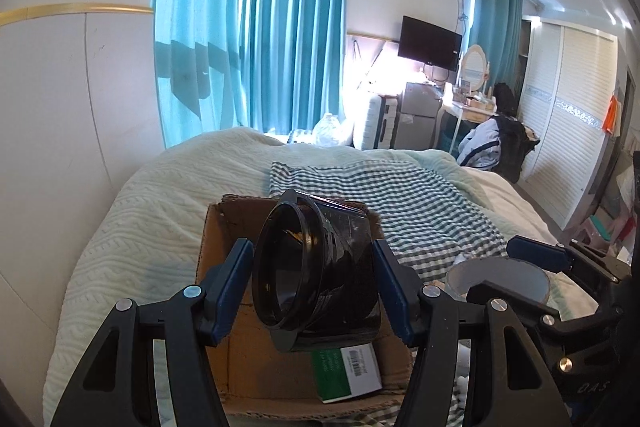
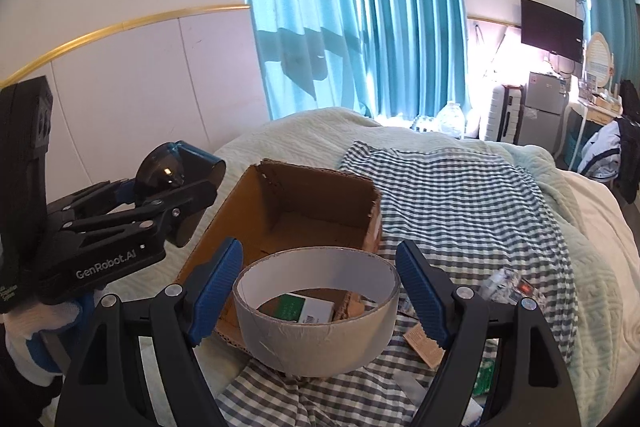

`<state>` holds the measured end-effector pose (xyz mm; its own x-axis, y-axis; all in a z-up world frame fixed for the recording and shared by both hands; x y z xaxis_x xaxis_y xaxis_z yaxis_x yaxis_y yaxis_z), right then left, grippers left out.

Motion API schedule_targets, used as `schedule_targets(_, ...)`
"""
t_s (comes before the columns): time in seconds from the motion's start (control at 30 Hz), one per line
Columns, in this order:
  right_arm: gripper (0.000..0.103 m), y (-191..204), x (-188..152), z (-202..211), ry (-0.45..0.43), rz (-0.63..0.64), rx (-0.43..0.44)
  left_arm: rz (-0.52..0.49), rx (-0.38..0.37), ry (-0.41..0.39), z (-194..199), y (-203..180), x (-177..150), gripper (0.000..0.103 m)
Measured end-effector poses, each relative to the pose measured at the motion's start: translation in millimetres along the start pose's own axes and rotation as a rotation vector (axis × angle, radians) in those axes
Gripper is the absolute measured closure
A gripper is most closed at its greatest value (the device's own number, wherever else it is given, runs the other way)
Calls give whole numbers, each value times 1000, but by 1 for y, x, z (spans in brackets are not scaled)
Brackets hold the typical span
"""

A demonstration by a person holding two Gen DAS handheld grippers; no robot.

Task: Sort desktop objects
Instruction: 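Carry the black object and tape roll over the cardboard box with both grippers, then open both grippers to drop the black object and tape roll into the box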

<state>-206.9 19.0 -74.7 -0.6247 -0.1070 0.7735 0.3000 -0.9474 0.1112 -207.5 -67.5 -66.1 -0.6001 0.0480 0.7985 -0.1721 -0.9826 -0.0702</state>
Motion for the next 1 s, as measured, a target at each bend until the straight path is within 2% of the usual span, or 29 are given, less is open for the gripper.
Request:
schedule_targets(0.33, 24, 21, 14, -58, 42, 60, 42, 30, 16, 51, -46, 32, 7, 41)
schedule_targets(0.47, 24, 19, 7, -87, 83, 73, 47, 12, 17, 93, -70, 35, 3, 41)
schedule_targets(0.73, 24, 15, -5, -141, 165, 60, 72, 49, -27, 201, -128, 45, -8, 41)
schedule_targets(1.0, 23, 7, -19, -172, 201, 61, 67, 57, -18, 258, -161, 48, -19, 41)
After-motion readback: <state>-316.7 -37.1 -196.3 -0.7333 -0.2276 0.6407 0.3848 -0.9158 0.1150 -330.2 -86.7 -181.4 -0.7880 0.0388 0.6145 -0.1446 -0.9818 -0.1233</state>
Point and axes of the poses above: each gripper's, at about its wrist camera, not at the fingertips, and z roughly against the way its jaws point, y to its left, x to its top, the point moved 8 cm from there along -z, roughly the way its jaws point, and after that the axes turned 5 degrees about y, right-handed, at the moved point
